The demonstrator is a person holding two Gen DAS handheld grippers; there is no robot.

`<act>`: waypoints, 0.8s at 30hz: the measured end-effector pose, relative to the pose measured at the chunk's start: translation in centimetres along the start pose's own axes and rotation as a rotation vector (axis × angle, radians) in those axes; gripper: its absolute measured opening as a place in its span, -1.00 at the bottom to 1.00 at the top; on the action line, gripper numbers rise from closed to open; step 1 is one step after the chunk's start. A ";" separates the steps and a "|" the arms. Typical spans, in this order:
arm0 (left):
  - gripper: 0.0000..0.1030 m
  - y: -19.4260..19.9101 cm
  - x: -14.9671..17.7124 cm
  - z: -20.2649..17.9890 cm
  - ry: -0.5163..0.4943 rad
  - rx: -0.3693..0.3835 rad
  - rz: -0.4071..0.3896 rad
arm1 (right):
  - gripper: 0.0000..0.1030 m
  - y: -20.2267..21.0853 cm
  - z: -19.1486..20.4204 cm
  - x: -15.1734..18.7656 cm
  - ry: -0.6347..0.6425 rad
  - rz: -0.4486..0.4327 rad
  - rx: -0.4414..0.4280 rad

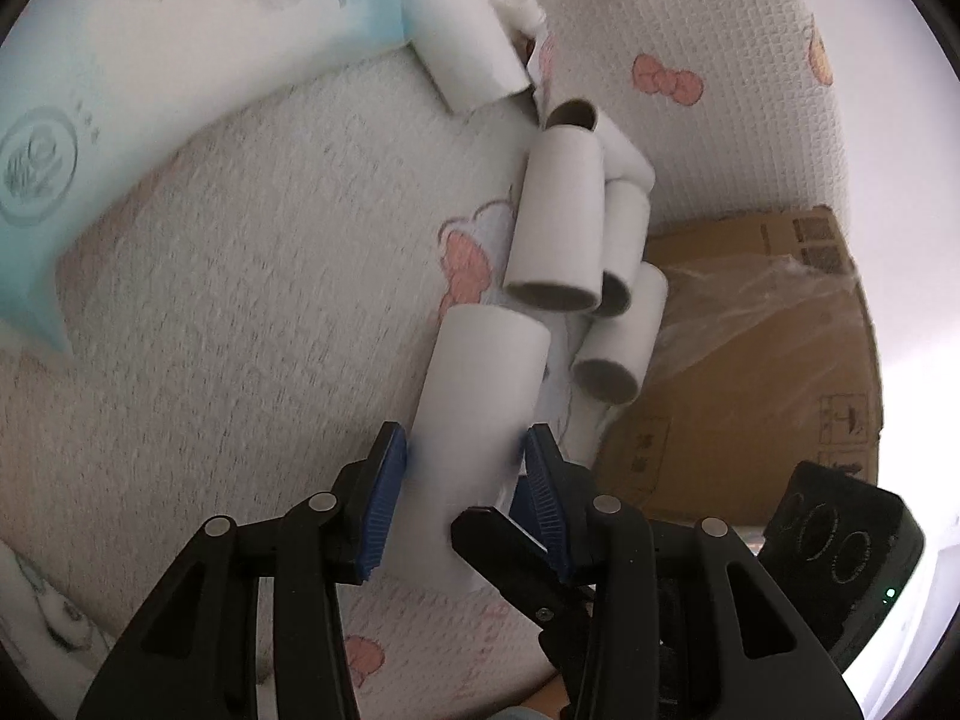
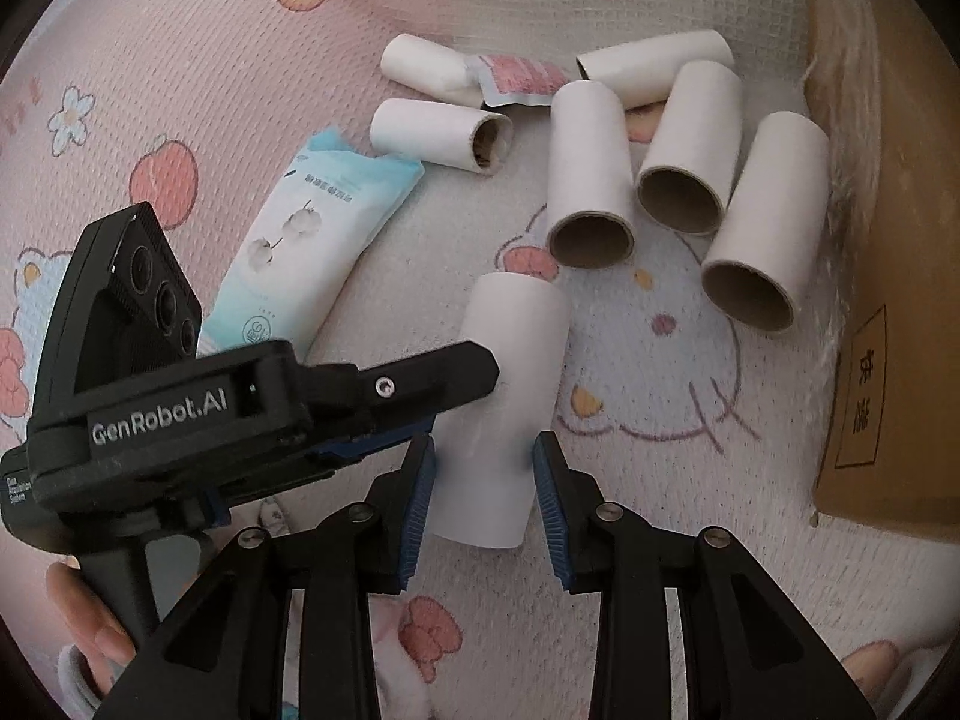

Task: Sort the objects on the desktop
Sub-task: 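Position the left gripper around an upright white tube and close it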

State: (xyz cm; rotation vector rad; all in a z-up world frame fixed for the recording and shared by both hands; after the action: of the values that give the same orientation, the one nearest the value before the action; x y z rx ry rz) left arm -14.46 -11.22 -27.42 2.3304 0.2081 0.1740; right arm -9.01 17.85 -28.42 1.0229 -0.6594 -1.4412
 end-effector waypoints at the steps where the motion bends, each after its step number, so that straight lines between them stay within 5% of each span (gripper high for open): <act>1: -0.09 -0.2 0.2 0.1 0.005 0.000 0.007 | -0.34 -1.0 0.5 0.0 0.008 0.004 0.004; 24: -0.03 -0.2 0.9 -1.1 -0.043 0.015 -0.022 | -0.17 -1.2 0.1 1.0 -0.007 -0.007 -0.063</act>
State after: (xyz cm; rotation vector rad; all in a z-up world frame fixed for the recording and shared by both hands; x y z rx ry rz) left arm -13.84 -10.15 -26.78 2.3431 0.2145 0.1117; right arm -9.62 17.03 -29.60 0.9716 -0.6124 -1.4635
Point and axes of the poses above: each gripper's, at about its wrist camera, not at the fingertips, and y roughly against the way its jaws point, z to its left, x to its underside, the point moved 5 cm from there along -y, roughly the way its jaws point, and after that the axes turned 10 degrees about z, right-handed, at the moved point
